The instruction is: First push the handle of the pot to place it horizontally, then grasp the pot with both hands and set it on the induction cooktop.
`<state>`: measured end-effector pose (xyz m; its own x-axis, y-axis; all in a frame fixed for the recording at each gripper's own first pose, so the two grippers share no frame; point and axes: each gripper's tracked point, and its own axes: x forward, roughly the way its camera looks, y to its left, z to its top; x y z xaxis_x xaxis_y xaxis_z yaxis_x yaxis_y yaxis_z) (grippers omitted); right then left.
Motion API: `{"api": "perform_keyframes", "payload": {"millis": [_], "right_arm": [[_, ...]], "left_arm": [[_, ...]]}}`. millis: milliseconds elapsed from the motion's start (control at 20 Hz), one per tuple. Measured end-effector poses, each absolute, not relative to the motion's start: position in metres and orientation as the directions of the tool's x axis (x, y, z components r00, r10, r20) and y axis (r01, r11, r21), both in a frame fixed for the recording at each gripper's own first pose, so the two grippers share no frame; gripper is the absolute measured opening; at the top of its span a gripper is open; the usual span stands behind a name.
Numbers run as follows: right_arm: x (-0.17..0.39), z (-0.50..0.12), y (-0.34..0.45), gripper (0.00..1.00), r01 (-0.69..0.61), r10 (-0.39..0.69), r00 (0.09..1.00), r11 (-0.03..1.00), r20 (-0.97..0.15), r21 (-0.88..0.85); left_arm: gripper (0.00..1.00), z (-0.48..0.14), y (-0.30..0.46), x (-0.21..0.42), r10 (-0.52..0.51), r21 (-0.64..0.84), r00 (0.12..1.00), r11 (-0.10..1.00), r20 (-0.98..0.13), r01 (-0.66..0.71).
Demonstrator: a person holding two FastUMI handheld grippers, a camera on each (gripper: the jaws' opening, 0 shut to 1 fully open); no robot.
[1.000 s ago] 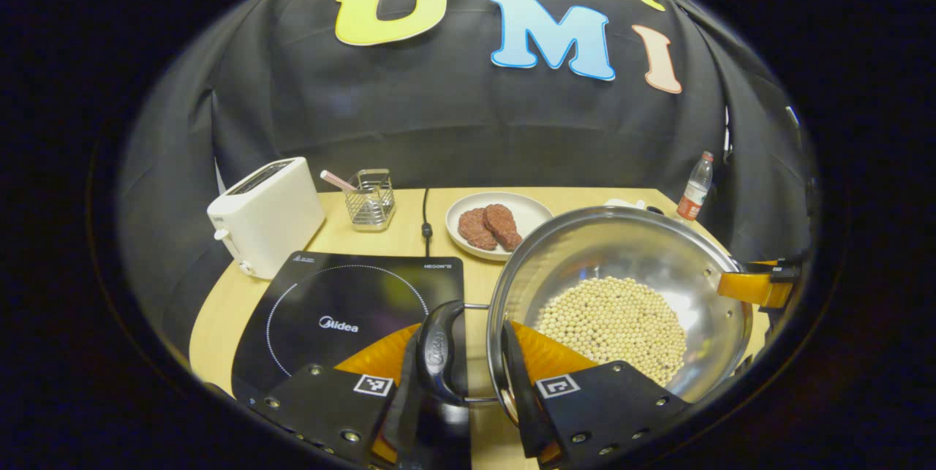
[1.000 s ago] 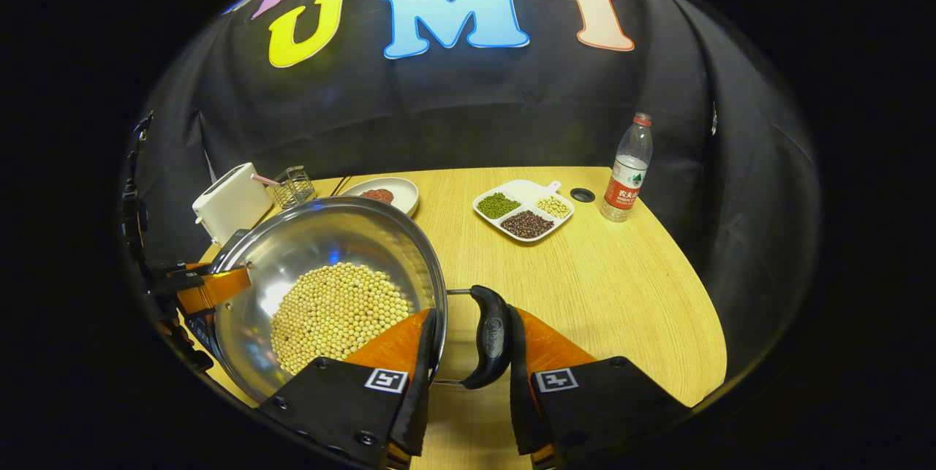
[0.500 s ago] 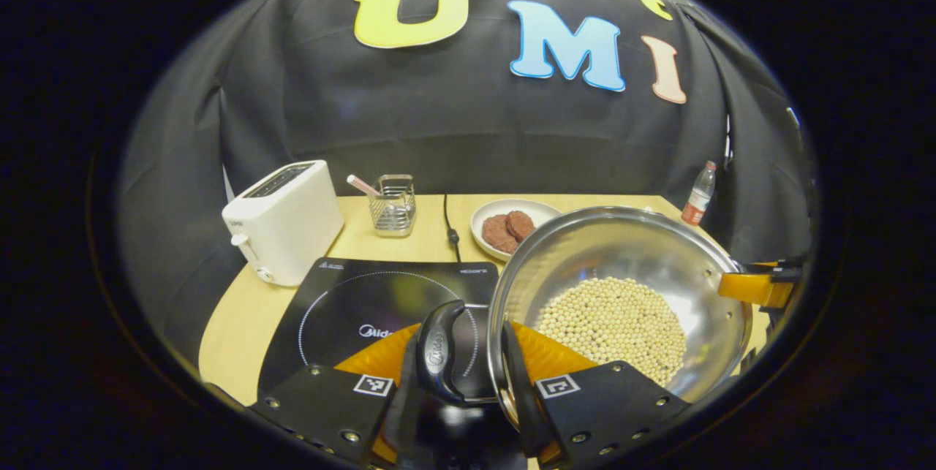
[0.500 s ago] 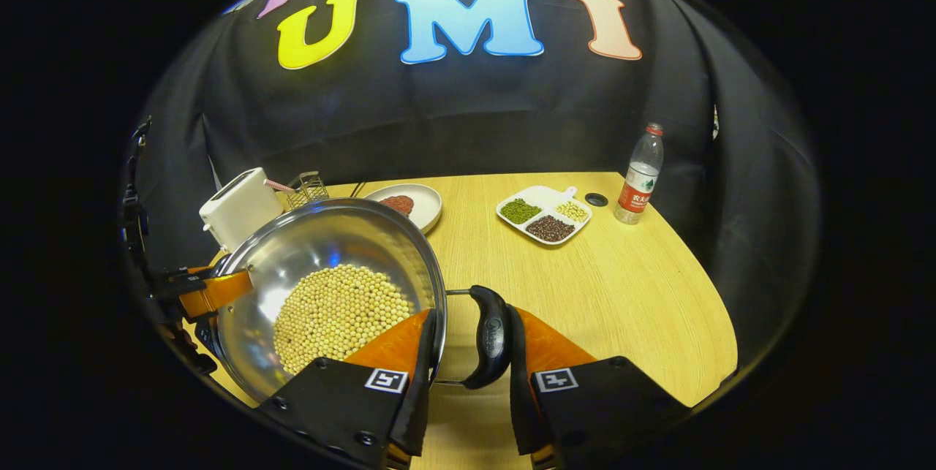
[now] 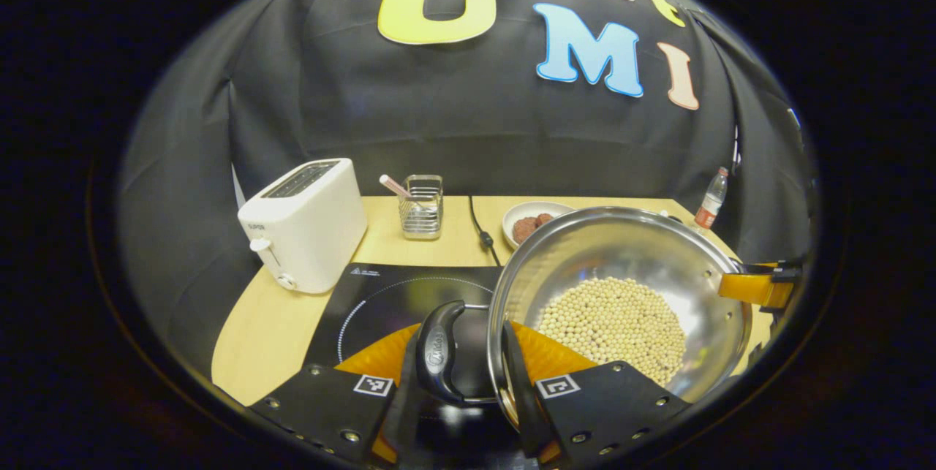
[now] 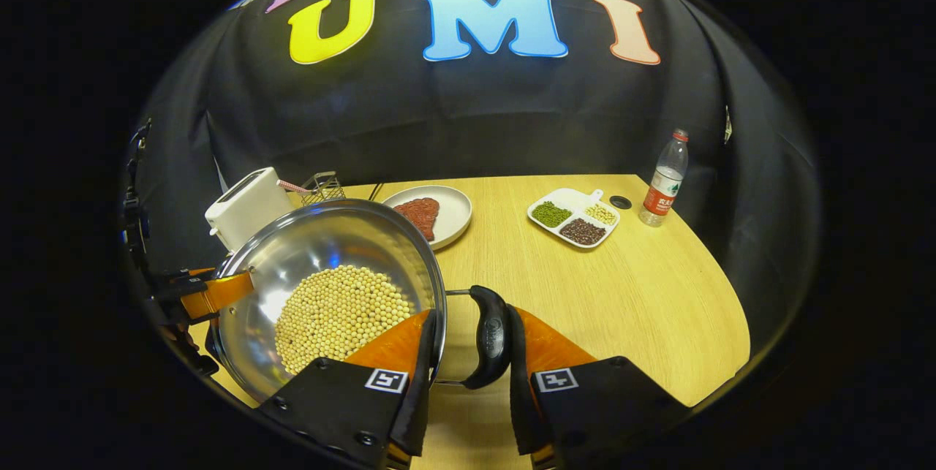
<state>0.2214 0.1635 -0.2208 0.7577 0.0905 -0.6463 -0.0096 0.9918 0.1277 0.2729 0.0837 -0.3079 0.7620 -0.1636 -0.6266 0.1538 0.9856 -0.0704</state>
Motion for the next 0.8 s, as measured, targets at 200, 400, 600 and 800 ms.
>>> {"api": "perform_keyframes", "payload": {"millis": [200,400,600,800], "right_arm": [[0.23,-0.22,0.189,0.48,-0.023,0.103,0.755,0.991,-0.647,0.13],[0.238,-0.224,0.215,0.49,-0.037,0.122,0.746,0.989,-0.655,0.142],[0.244,-0.225,0.239,0.49,-0.046,0.138,0.742,0.987,-0.656,0.156],[0.252,-0.226,0.263,0.48,-0.059,0.157,0.738,0.984,-0.656,0.169]], "left_arm": [[0.56,-0.314,0.11,0.28,-0.155,-0.073,0.759,0.987,-0.632,0.141],[0.55,-0.32,0.137,0.287,-0.142,-0.063,0.756,0.989,-0.639,0.133],[0.55,-0.326,0.16,0.297,-0.131,-0.056,0.756,0.991,-0.641,0.125],[0.56,-0.332,0.186,0.304,-0.123,-0.05,0.754,0.992,-0.646,0.119]]}}
